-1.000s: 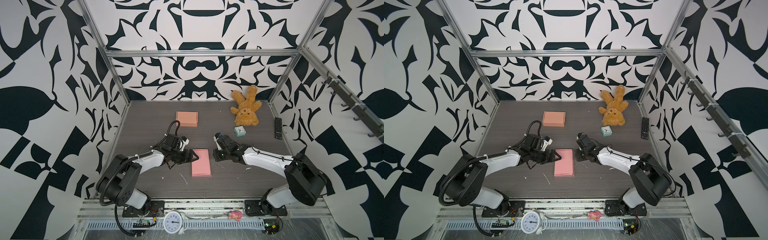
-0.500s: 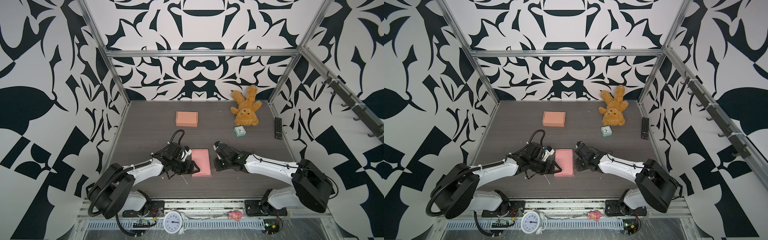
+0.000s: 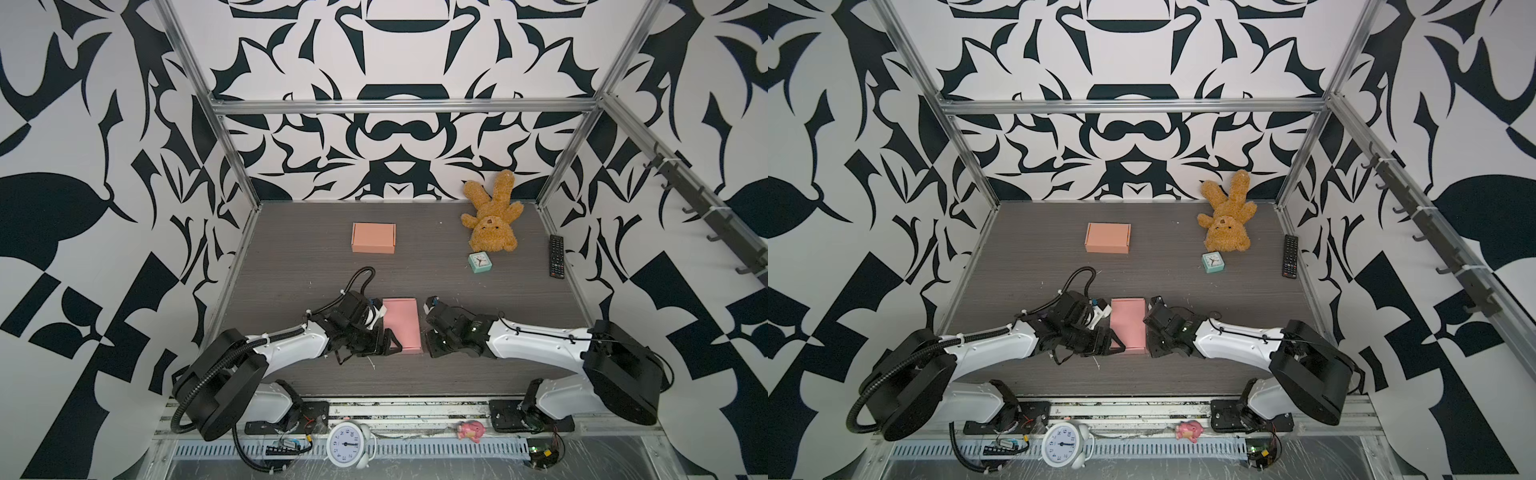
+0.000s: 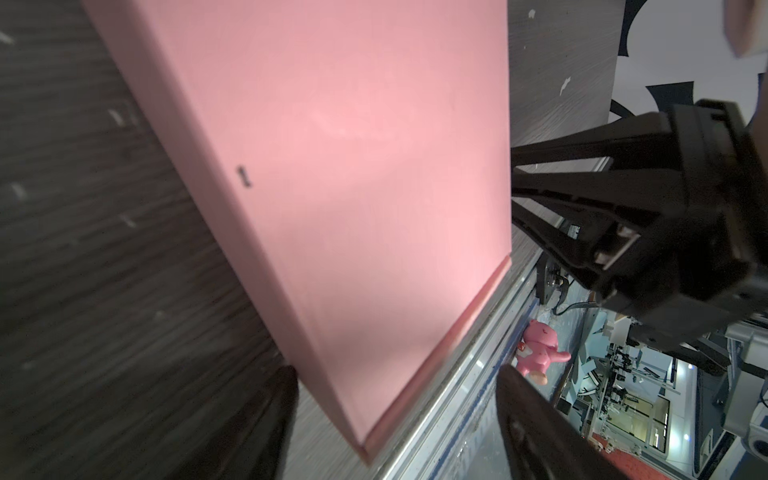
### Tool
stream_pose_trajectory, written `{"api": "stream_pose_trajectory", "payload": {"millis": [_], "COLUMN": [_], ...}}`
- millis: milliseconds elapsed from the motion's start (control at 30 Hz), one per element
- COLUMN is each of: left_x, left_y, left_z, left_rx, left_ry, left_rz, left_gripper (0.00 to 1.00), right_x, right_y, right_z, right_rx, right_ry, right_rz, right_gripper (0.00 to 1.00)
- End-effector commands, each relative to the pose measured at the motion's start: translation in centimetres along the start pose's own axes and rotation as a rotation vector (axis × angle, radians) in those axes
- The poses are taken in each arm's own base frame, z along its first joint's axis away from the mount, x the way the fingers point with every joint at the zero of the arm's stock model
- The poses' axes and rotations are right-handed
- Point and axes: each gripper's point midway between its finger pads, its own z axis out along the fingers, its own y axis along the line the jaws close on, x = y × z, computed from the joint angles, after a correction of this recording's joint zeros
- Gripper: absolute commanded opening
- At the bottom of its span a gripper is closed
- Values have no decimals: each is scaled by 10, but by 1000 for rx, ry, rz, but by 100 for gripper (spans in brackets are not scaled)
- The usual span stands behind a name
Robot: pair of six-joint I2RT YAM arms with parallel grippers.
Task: Fold the paper box
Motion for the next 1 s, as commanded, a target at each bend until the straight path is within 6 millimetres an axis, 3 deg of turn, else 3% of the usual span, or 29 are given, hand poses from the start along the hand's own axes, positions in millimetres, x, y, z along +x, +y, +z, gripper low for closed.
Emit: {"api": "stream_pose_trajectory", "payload": {"millis": [0, 267, 633, 967], "left_x": [-1, -3, -6, -13], "left_y": [-1, -6, -17, -24], "left_z": [2, 7, 9, 9], "left_rx": [1, 19, 38, 48], "left_ry": [-5, -1, -7, -18], "left_rz": [-4, -3, 16, 36], "left_gripper": [78, 77, 77, 77], "right_x": [-4, -1, -8, -8], "right_y": [6, 21, 53, 68], "right_z": [0, 8, 4, 5], "right_rx": [-13, -35, -139, -215], "right_ry": [-27, -23, -55, -74], "right_rz": [15, 4, 1, 22], "right_gripper": [22, 22, 21, 20]}}
